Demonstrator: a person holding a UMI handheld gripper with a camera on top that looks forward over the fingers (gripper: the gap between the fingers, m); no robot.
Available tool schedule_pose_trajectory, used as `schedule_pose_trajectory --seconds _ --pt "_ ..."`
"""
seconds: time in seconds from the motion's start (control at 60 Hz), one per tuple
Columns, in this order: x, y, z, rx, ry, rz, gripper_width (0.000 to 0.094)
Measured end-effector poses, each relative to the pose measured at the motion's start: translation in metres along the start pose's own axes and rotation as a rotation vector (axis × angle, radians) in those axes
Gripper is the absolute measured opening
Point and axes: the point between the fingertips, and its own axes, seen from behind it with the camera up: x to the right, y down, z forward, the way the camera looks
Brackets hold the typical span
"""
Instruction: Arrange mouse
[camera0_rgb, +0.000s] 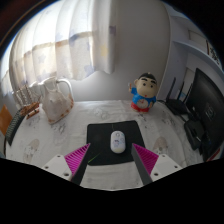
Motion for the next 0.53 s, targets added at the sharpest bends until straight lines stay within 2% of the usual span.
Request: schedule_pose_trajectory --seconds 0.217,0.3,0.533 --pt "-0.036 0.034 -0.081 -0.029 -0.041 -0.010 0.0841" --pt "-0.049 0.047 -0.094 -0.039 -0.074 -0.008 0.0844" --pt "-0.060 0.067 -0.102 -0.055 -0.086 -0.015 0.0858"
